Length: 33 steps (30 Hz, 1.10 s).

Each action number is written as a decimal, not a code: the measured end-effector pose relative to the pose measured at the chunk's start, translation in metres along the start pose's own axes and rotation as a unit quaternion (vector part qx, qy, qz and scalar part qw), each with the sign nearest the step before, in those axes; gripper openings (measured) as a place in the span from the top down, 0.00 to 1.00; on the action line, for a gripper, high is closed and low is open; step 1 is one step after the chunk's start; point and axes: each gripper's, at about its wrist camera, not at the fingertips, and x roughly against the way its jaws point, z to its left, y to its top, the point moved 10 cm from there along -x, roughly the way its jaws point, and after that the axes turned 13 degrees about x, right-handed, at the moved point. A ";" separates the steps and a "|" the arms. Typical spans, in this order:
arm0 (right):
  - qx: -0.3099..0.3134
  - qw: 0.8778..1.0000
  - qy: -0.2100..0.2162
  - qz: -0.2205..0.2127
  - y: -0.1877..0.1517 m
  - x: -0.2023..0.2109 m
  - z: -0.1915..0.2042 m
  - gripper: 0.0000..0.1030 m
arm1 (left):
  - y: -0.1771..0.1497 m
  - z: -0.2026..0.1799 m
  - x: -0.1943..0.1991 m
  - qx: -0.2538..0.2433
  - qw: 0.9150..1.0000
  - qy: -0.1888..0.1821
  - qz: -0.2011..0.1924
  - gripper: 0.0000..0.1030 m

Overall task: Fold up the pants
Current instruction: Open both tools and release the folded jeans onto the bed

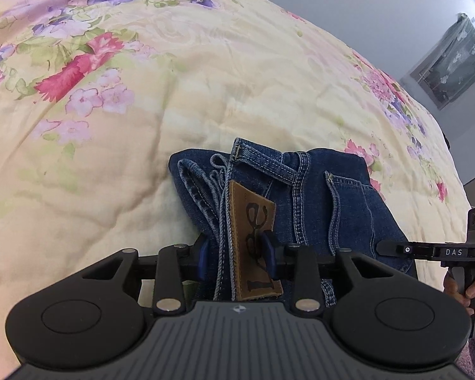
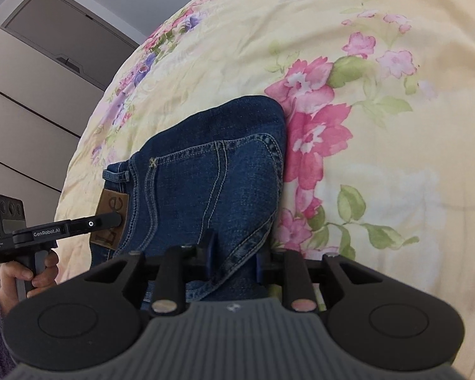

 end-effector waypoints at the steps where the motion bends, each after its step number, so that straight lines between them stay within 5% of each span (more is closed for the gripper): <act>1: -0.005 1.000 -0.001 0.002 -0.001 -0.001 -0.003 0.81 | 0.000 0.002 0.000 0.007 1.000 -0.004 0.000 0.62; 5: -0.019 1.000 -0.001 0.002 -0.003 0.000 -0.006 0.78 | -0.002 0.002 0.002 0.014 1.000 -0.006 -0.004 0.60; 12: 0.016 0.999 -0.049 0.002 0.001 0.010 0.003 0.66 | -0.011 0.005 0.011 0.019 1.000 0.024 0.001 0.41; 17: 0.087 0.989 -0.123 0.001 0.005 0.021 0.012 0.51 | -0.017 0.001 0.032 -0.012 0.997 0.071 -0.011 0.41; 21: 0.140 0.975 -0.175 -0.006 0.007 0.045 0.023 0.49 | -0.015 -0.004 0.060 -0.039 0.993 0.101 -0.039 0.42; 28: 0.191 0.964 -0.177 -0.057 0.006 0.110 0.071 0.44 | -0.004 -0.031 0.136 -0.081 0.982 0.132 -0.107 0.42; 33: 0.226 0.956 -0.159 -0.101 -0.011 0.157 0.119 0.38 | -0.011 -0.055 0.200 -0.145 0.966 0.161 -0.145 0.42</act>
